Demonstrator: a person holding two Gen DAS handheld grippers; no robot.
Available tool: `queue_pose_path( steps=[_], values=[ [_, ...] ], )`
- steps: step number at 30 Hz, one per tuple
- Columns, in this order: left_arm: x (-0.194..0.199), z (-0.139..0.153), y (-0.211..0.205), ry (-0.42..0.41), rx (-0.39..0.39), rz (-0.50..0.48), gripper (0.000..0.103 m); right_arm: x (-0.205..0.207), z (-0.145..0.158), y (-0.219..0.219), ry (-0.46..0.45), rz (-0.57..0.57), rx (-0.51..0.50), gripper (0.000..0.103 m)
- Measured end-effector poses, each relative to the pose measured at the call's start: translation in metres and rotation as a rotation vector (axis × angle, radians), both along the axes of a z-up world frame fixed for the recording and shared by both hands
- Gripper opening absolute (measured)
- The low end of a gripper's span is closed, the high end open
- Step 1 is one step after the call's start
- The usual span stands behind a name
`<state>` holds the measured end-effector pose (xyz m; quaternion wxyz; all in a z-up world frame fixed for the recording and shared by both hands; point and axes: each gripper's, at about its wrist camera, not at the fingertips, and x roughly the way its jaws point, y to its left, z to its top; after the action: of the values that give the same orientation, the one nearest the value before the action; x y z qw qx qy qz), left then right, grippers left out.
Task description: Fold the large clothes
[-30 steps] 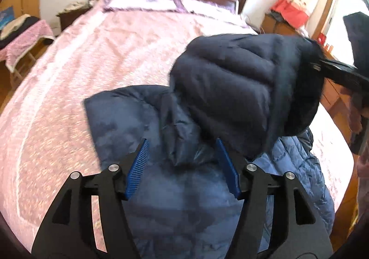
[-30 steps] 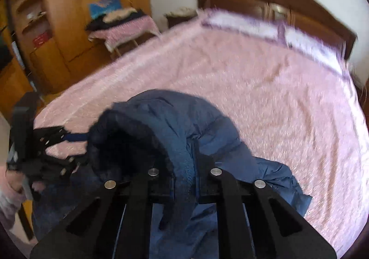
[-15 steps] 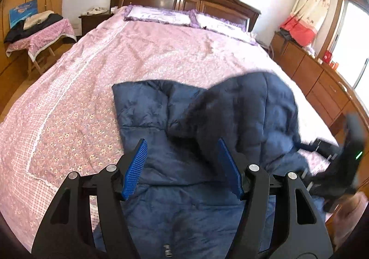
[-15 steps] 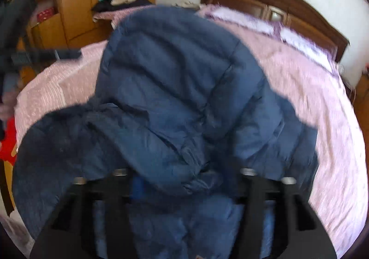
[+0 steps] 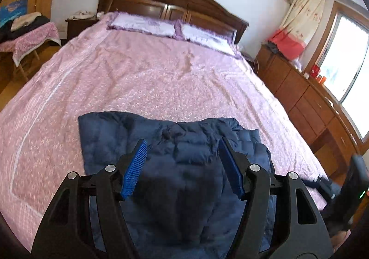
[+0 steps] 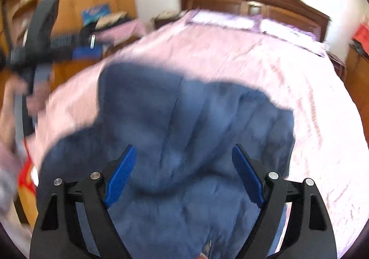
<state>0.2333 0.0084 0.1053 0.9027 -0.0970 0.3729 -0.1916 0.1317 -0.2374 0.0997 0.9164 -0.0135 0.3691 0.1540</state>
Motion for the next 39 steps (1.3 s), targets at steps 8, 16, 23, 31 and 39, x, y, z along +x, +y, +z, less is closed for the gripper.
queue_pose_path(
  steps=[8,16,23,31,39],
  values=[
    [-0.008,-0.050,-0.022,0.211,0.035,-0.092,0.064,0.070,-0.017,0.007,0.122,-0.096,0.155,0.074],
    [-0.045,-0.135,-0.030,0.167,0.281,-0.019,0.064,0.040,-0.114,0.040,0.180,-0.052,-0.032,0.074],
    [-0.038,-0.177,-0.038,0.135,0.366,0.005,0.065,0.050,-0.159,0.046,0.189,-0.079,-0.069,0.073],
    [-0.044,-0.165,-0.031,0.134,0.333,-0.002,0.065,0.045,-0.154,0.052,0.162,-0.101,-0.088,0.073],
    [-0.103,-0.110,0.002,0.110,0.283,-0.027,0.072,-0.015,-0.100,0.026,0.073,-0.118,0.005,0.082]
  ],
)
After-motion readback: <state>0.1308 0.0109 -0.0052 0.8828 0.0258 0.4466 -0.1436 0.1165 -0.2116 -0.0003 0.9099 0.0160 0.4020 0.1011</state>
